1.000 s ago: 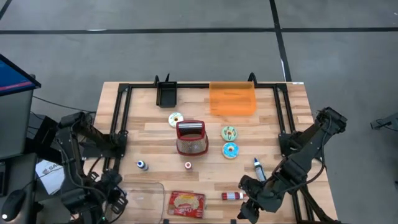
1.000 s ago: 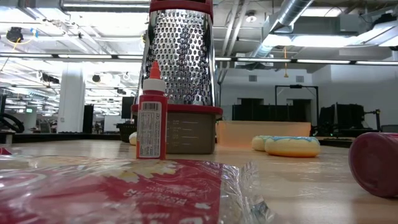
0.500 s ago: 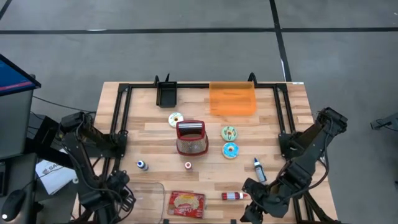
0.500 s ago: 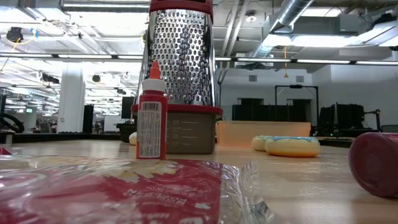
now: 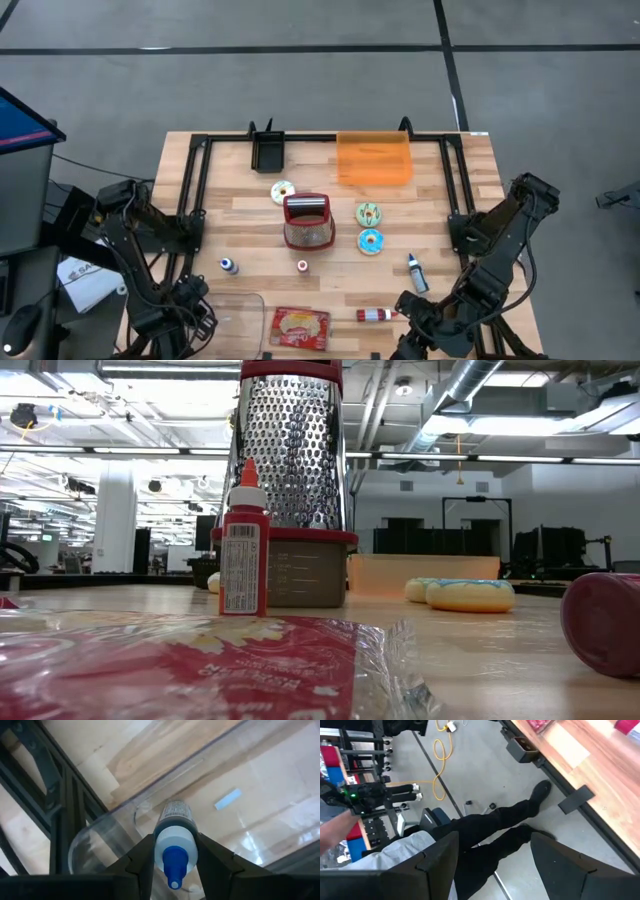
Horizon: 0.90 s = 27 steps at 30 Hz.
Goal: Pick & Place Food Item
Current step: Put the top blue food coloring bottle into the transparent bin, then put the left blue food coloring bottle into the transparent bin
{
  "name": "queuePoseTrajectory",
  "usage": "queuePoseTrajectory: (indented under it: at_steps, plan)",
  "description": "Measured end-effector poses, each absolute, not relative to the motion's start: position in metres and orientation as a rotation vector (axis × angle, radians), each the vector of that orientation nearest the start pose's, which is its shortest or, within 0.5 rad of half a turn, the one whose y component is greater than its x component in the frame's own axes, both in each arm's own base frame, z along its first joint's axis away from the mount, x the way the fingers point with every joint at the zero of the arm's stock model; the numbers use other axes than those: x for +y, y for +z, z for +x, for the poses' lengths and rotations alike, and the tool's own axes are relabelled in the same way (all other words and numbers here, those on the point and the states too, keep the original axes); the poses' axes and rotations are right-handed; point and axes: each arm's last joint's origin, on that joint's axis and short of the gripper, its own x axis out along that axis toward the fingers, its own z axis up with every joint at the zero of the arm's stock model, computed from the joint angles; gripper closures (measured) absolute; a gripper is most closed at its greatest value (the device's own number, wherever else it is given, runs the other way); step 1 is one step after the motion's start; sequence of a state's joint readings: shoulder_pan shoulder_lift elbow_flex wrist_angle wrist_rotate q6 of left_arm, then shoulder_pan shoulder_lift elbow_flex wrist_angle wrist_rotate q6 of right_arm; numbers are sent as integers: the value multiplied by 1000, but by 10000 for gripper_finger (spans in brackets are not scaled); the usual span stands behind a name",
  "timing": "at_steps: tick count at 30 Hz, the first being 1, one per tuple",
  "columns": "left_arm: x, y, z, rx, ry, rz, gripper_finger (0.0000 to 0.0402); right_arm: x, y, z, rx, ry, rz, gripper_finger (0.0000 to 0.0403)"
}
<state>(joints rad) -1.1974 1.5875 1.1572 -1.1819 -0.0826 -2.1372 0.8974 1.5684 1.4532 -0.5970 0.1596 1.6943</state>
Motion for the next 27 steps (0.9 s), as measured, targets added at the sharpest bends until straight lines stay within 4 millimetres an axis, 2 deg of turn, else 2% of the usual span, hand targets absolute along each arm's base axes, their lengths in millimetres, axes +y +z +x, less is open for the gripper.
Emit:
queuePoseTrajectory:
  at_steps: [5, 9, 14, 19, 27]
  plan:
    - [-252, 223, 96, 1364, 720, -686, 212, 265, 336, 218, 997, 1, 1189, 163]
    - [-252, 223, 95, 1366, 709, -676, 189, 265, 337, 218, 994, 6, 1186, 163]
    - [-248, 231, 90, 1366, 686, -670, 187, 265, 336, 218, 994, 6, 1184, 163]
    - [-234, 248, 85, 1326, 645, -675, 200, 264, 336, 218, 995, 7, 1174, 163]
    - [-210, 279, 86, 1143, 493, -714, 215, 263, 336, 219, 963, -13, 1156, 163]
